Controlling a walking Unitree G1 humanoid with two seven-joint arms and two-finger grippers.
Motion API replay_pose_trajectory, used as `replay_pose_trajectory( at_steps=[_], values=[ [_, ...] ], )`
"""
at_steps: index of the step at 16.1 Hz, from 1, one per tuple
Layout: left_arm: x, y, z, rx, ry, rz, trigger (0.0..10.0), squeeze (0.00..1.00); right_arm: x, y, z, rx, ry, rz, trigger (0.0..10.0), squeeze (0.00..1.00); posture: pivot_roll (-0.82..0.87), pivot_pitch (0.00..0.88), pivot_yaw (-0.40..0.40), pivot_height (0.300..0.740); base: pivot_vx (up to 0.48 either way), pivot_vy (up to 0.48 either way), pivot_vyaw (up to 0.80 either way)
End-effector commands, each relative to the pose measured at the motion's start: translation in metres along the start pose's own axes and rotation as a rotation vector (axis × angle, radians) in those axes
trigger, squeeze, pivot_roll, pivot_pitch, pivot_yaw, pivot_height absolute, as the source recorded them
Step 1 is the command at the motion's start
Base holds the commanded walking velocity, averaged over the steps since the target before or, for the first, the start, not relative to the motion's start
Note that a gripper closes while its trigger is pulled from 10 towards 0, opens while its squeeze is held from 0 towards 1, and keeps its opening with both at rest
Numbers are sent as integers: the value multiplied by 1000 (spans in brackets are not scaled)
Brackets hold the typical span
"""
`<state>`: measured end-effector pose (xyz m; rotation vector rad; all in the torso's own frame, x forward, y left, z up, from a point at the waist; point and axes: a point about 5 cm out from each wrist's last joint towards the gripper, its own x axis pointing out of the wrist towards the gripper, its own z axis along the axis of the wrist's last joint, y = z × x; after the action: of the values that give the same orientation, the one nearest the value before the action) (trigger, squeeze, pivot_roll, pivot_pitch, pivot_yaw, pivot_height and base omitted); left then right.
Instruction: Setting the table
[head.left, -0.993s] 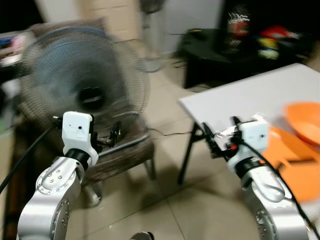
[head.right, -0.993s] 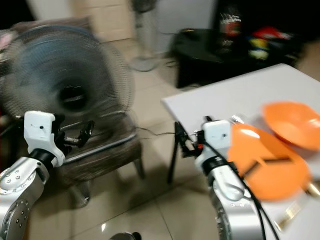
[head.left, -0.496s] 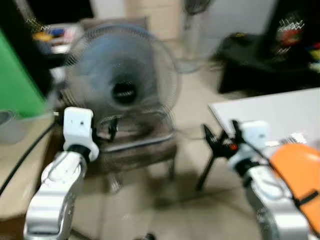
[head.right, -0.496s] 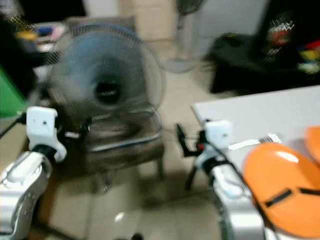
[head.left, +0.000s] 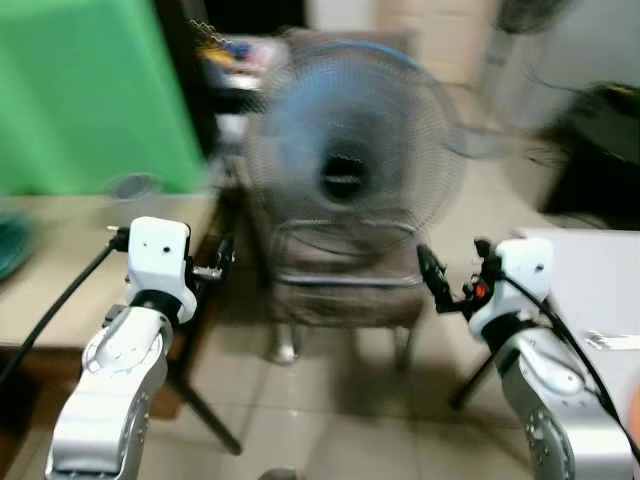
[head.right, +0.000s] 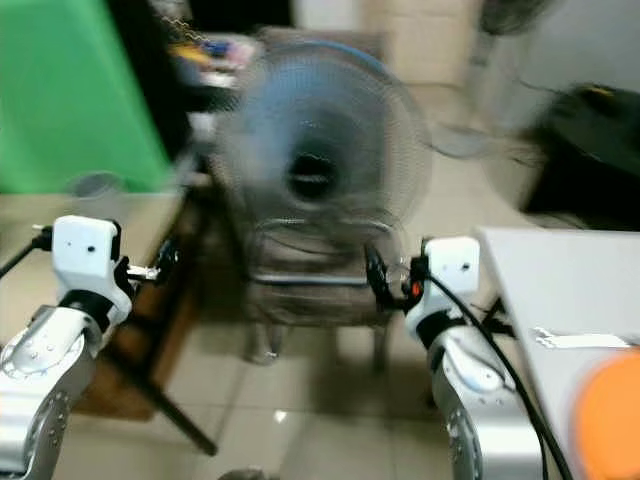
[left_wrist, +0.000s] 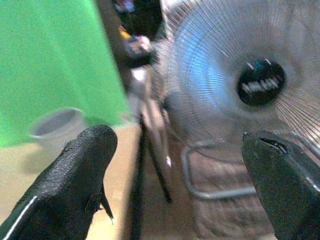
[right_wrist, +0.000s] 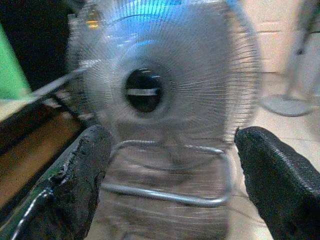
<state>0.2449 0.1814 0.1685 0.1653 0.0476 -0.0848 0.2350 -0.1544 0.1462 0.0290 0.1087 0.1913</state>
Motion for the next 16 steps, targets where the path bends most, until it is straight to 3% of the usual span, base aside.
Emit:
replay_pose_trajectory(
  at_steps=[1,4,6,8,11,12,13,16],
  values=[
    [1,2,0,-19,-6,-3,10000,0,3,7,3,9,-7,18,10000,0,60,0,28,740,0,0,800],
    [4,-5,0,-25,-6,-17,10000,0,5,7,7,22,-14,35,10000,0,68,0,31,740,0,0,800],
    [2,0,-1,-20,-9,-23,10000,0,4,11,6,19,-11,44,10000,0,53,0,38,740,0,0,800],
    [1,7,-2,-6,4,-25,10000,0,1,13,-3,-85,29,41,10000,0,75,0,61,740,285,0,0],
    [-10,3,-9,0,29,-55,10000,0,-2,7,-24,-143,102,-37,10000,0,91,0,41,740,309,0,0],
    [-12,2,-9,1,30,-65,10000,0,-2,6,-25,-118,102,-47,10000,0,92,0,40,740,322,0,0],
    [-12,0,-11,-8,34,-78,10000,0,-2,7,-25,-18,98,-27,10000,0,93,0,42,740,326,0,0],
    [-13,-5,-10,-7,34,-101,10000,0,0,12,-17,-26,56,69,10000,0,117,0,21,740,355,0,533]
  ],
)
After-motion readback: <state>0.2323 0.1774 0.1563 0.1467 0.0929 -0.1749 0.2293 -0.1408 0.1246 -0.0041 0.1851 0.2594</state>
